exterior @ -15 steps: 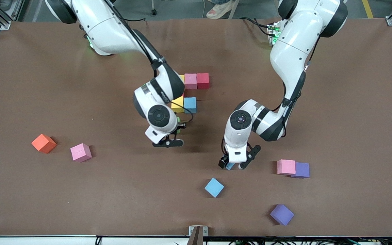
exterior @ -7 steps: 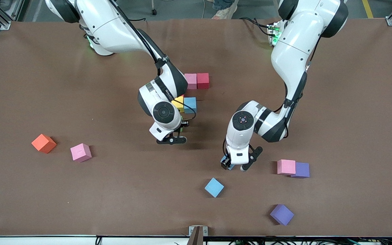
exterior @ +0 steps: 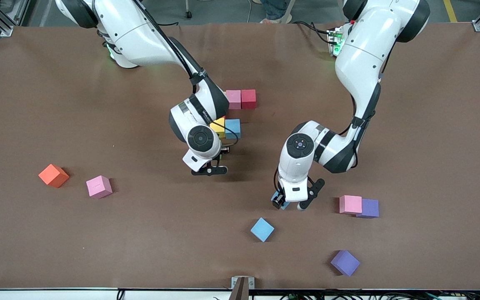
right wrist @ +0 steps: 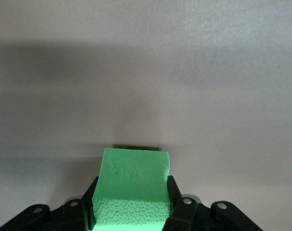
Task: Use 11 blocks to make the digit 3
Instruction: 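Grasp the second blue cube with the left gripper while the right gripper lifts green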
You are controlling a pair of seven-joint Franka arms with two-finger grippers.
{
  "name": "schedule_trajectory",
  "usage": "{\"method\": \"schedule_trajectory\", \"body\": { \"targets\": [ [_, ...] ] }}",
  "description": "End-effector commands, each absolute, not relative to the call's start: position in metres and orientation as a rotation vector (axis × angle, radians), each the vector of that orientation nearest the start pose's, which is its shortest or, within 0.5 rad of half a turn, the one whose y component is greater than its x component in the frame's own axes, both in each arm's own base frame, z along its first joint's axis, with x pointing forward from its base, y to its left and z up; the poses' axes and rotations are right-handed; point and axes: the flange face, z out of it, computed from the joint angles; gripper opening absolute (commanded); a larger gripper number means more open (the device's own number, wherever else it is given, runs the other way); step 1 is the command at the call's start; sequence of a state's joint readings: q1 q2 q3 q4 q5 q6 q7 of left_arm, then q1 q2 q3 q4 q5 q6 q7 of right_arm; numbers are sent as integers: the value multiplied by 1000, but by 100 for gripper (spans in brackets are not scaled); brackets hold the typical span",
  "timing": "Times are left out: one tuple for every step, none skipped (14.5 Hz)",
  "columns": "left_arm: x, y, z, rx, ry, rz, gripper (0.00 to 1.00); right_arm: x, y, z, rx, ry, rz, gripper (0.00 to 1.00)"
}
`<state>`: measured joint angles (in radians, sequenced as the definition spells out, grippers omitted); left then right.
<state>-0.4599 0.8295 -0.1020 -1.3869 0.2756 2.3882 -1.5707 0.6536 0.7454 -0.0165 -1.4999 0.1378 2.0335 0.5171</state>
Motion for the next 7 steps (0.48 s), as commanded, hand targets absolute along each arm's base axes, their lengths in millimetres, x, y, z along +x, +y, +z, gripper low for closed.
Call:
{"method": "schedule_trajectory", "body": {
  "targets": [
    [636,-386,255,-2866,-1389,-285,21,541,421,211,-3131,-93,376,43],
    [633,-387,259,-2842,-1402,-271,22,541,422,210,-3129,-91,370,43],
    [629,-388,262,-2811,-1421,-248,22,539,423,209,-3124,-86,377,43],
    [620,-395,262,-2785,-1436,-204,22,537,424,208,-3115,-78,389,43],
    [616,-399,262,-2757,-1462,-179,22,537,425,209,-3110,-77,388,43],
    [611,-402,261,-2730,-1495,-161,22,537,425,209,-3110,-77,388,43],
    [605,-406,259,-2697,-1521,-135,22,537,425,209,-3110,-79,388,43]
  ]
}}
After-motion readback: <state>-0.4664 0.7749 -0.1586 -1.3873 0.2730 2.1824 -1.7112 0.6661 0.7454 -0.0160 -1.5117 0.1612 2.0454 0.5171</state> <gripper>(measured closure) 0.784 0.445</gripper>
